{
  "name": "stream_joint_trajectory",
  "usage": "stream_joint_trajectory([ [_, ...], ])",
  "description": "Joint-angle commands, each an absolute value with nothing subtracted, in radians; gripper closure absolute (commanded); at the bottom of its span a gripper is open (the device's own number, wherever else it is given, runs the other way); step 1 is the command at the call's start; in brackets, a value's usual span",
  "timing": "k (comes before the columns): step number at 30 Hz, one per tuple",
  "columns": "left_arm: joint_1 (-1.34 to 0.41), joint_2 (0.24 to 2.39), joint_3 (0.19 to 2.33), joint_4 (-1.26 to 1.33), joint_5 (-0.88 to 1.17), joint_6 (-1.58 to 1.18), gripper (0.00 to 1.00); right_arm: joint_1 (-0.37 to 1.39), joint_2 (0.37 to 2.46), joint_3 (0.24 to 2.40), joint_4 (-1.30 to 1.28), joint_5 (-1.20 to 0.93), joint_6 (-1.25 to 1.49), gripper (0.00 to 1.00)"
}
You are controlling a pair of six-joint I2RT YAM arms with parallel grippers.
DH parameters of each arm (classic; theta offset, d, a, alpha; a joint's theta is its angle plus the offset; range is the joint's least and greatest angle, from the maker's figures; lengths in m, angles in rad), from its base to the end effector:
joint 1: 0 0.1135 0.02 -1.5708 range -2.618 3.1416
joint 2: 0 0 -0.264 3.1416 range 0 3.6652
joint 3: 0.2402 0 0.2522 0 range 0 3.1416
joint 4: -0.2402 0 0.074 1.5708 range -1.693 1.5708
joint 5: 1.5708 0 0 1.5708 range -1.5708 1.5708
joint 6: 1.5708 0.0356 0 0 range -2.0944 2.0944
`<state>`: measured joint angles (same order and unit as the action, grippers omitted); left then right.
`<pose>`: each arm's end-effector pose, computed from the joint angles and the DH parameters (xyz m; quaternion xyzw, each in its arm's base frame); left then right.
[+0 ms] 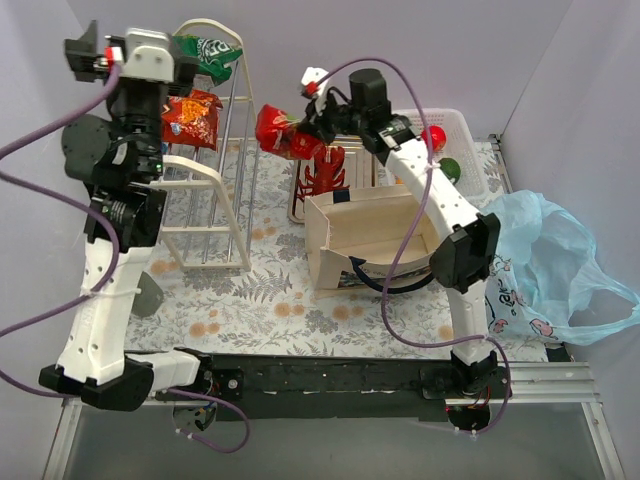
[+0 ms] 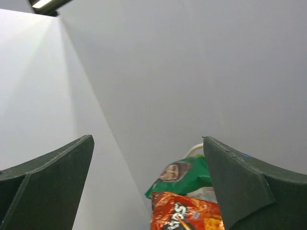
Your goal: Untie the knot of the grocery bags and take out the mixed food
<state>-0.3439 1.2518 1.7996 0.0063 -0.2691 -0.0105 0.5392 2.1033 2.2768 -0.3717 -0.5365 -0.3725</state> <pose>0.1982 -0.0609 0.6000 -0.0355 0.4951 -0.0883 0.8636 0.4090 0.2659 0.4217 -0.4792 0.5958 0.2552 0.5918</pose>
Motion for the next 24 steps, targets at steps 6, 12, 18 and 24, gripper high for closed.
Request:
stream_joint_trajectory([
  [6, -0.239, 1.238, 1.910, 0.006, -0.420, -0.031, 0.02, 0.716, 2.201, 2.382, -0.101, -0.351, -0.552, 0.99],
  [12, -0.238, 1.172, 1.819, 0.034, -0.426, -0.035, 0.02, 0.776, 2.218, 2.384, -0.075, -0.319, -0.549, 0.99],
  [18, -0.236, 1.135, 1.776, 0.018, -0.419, -0.052, 0.02, 0.824, 2.189, 2.381, -0.045, -0.246, -0.603, 0.99],
  [24, -0.236, 1.115, 1.756, 0.029, -0.425, -0.055, 0.02, 0.871, 2.077, 2.124, 0.190, -0.235, -0.679, 0.99],
])
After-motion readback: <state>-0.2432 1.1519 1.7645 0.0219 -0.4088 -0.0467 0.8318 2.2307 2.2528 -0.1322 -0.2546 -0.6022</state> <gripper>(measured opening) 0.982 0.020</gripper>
